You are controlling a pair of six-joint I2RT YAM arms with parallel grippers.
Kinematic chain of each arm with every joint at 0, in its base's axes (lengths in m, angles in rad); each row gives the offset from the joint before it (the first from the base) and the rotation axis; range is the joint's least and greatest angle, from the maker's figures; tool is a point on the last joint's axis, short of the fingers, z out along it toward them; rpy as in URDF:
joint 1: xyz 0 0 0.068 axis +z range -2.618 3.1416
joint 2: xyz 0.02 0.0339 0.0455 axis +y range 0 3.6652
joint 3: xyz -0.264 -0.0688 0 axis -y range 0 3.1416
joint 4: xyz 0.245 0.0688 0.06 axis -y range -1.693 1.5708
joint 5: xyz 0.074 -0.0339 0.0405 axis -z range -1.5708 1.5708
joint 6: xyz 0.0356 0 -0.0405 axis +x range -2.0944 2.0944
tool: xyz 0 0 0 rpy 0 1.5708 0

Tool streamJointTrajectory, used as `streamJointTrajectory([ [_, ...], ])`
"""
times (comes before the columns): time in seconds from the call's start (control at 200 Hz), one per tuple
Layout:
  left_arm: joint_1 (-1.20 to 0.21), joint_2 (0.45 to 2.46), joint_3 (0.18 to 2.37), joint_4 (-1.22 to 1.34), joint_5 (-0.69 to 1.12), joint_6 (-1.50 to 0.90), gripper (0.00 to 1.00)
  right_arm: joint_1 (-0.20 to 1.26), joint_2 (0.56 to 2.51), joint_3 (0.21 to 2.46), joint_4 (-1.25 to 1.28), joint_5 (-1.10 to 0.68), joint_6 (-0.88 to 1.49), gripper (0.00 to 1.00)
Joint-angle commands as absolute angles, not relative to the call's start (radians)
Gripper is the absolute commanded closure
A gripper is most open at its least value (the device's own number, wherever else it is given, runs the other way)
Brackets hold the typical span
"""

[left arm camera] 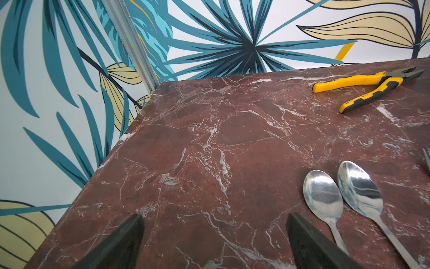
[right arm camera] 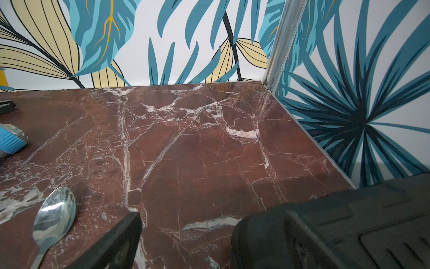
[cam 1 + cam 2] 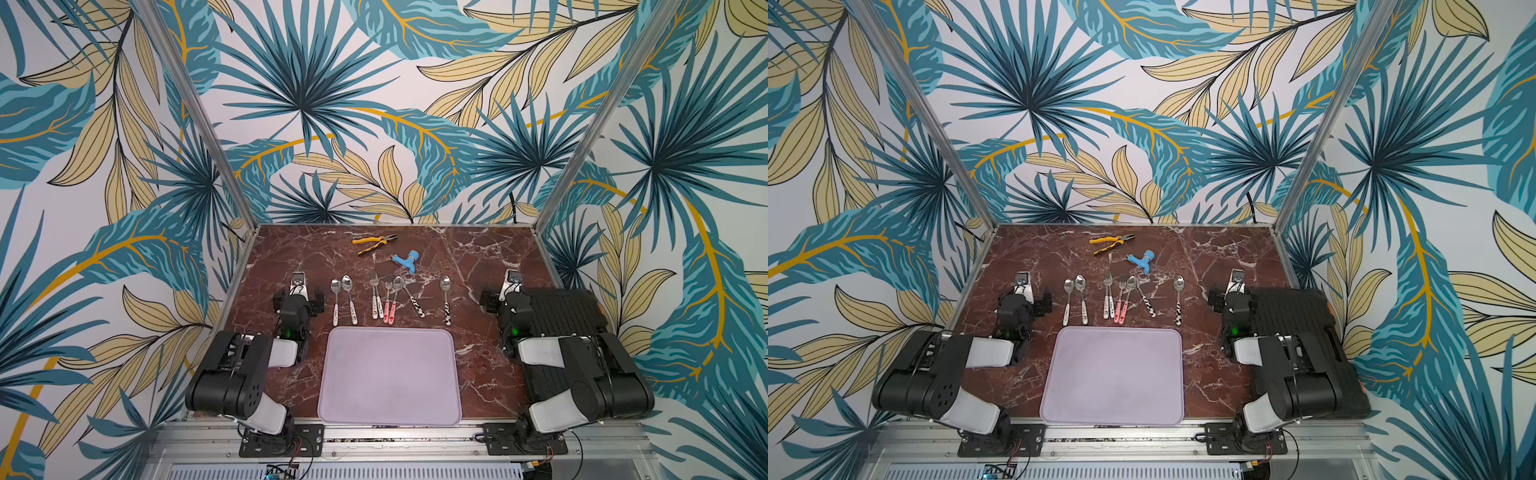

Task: Set the spoon and fork side by side
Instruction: Pick up the fork at the center of the board.

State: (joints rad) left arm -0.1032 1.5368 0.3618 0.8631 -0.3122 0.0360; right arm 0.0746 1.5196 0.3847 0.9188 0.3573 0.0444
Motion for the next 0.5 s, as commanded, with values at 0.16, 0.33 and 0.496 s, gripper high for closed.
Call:
streamJointTrajectory([
  [0.16, -0.101, 1.52, 0.391, 0.853, -0.302, 0.031, 0.0, 0.072, 1.516, 0.384, 0.914, 0.347, 0.046, 0.0],
  [0.33, -0.101, 1.52, 0.391, 0.853, -0.301, 0.031, 0.0, 0.072, 1.516, 0.384, 0.914, 0.343, 0.046, 0.01],
  [0.496, -0.101, 1.485, 0.398, 0.822, -0.301, 0.032, 0.0, 0.071, 1.509, 0.383, 0.916, 0.355, 0.043, 0.0],
])
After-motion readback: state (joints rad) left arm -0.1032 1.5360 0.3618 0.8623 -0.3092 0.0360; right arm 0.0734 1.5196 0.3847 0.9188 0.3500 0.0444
